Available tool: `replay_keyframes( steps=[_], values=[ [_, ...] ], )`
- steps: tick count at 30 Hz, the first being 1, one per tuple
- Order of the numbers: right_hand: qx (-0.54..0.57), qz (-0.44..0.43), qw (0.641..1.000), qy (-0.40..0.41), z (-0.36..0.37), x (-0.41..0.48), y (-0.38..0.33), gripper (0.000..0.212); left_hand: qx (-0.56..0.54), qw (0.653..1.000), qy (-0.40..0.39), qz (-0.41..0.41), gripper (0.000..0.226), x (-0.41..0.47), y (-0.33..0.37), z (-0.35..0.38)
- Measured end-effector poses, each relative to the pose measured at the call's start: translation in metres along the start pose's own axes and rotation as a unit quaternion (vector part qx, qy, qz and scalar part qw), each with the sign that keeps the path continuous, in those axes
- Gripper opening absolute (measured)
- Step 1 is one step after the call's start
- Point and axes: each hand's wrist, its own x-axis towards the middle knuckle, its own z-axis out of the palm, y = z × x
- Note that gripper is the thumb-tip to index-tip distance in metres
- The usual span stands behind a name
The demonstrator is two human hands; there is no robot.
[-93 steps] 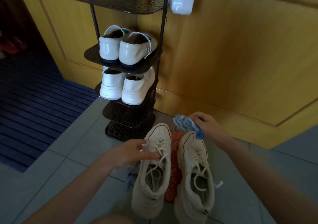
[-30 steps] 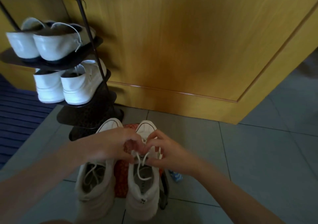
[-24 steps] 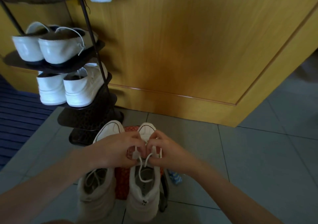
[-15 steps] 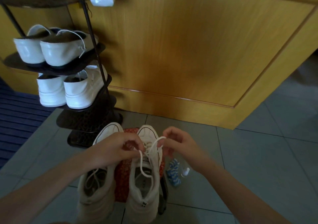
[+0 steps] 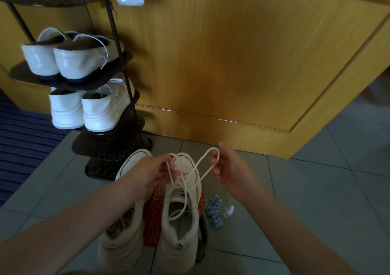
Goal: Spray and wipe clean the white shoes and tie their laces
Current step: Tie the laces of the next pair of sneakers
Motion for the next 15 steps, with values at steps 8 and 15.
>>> replay_keyframes(
  steps=[8, 15],
  values=[
    [0.078, 0.023, 0.996, -0.032, -0.002, 0.007, -0.006, 0.022, -0.101, 0.991, -0.078, 0.027, 0.015, 0.006, 0.008, -0.002],
    [-0.026, 0.021, 0.999, -0.002, -0.009, 0.015, 0.002, 0.017, -0.098, 0.993, -0.005, 0.06, 0.034, 0.011, 0.014, -0.011]
  ],
)
